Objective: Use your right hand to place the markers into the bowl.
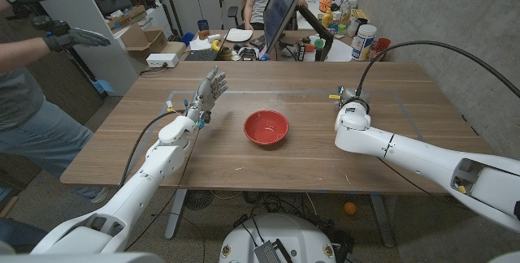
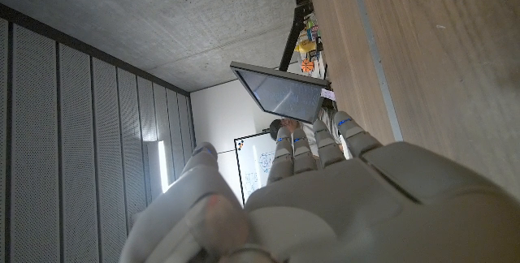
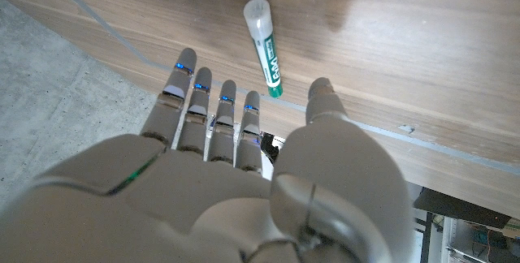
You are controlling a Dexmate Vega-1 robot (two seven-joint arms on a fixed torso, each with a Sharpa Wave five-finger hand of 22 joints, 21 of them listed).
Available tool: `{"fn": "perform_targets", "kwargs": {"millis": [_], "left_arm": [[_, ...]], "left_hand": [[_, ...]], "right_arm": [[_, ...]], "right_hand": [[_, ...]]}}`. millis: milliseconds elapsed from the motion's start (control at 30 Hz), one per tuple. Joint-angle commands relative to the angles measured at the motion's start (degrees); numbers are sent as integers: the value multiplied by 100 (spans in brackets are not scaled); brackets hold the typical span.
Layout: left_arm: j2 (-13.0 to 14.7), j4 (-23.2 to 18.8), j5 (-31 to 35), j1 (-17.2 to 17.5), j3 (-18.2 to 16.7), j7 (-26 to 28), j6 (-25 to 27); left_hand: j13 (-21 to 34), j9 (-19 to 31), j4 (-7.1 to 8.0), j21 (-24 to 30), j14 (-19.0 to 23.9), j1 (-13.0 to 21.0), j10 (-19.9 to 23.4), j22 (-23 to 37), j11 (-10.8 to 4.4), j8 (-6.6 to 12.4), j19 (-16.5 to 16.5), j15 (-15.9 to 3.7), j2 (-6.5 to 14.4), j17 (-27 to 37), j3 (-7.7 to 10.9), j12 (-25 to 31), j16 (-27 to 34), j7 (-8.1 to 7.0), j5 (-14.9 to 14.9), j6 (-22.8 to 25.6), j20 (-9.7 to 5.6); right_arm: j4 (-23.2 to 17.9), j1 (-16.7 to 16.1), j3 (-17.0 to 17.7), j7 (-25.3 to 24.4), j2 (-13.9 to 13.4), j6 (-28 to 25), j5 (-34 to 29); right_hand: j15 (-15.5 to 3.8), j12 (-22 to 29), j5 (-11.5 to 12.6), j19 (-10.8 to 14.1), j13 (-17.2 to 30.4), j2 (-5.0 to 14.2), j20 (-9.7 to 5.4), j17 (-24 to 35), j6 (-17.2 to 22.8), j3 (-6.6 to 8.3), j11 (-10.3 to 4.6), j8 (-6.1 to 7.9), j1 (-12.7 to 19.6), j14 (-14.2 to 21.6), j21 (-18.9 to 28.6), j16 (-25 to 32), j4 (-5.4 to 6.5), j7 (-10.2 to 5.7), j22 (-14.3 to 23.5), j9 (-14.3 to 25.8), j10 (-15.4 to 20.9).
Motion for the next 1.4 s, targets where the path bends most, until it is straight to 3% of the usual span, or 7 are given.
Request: {"fn": "perform_targets", "kwargs": {"millis": [33, 800, 1067, 1400], "left_arm": [[18, -50, 15, 13, 25, 20, 51], [49, -140, -20, 136, -36, 125, 45], [45, -126, -19, 118, -25, 124, 58], [14, -45, -4, 52, 6, 92, 55]], "left_hand": [[22, 15, -40, 24, 25, -16, 35, 18, -6, -11, -33, 3, 27, 19, 0, 1, 21, -10, 28, 5, 35], [22, 15, -53, 25, 15, -17, 22, 18, -10, -11, -34, 7, 31, 20, 1, -10, 15, -14, 24, 6, 35], [23, 15, -58, 24, 14, -18, 3, 18, -22, -12, -37, -7, 32, 20, 1, -19, 15, -22, 24, 3, 42], [23, 15, -62, 24, 10, -19, 8, 18, -24, -13, -38, -10, 32, 20, 1, -18, 13, -22, 23, 1, 45]], "right_arm": [[139, -256, 148, -297, 76, 208, -220], [770, -349, 425, -282, 378, 494, -269], [896, -432, 522, -398, 449, 592, -282], [1041, -606, 679, -659, 564, 695, -306]], "right_hand": [[-13, 36, -3, 56, 21, 58, -1, 15, 63, 48, -14, 31, 67, 37, 38, 39, 2, 20, 11, 31, 51], [-115, 50, -23, 173, 82, 117, 1, 49, 224, 86, -119, 51, 163, 76, 46, 79, 26, -71, 8, 38, 67], [-192, 137, -26, 267, 140, 162, 0, 57, 356, 170, -349, 59, 381, 162, 44, 117, -25, -253, 4, 48, 255], [-355, 321, -40, 416, 225, 230, -5, 84, 798, 276, -540, 157, 644, 515, 45, 263, -29, -440, 0, 60, 647]]}}
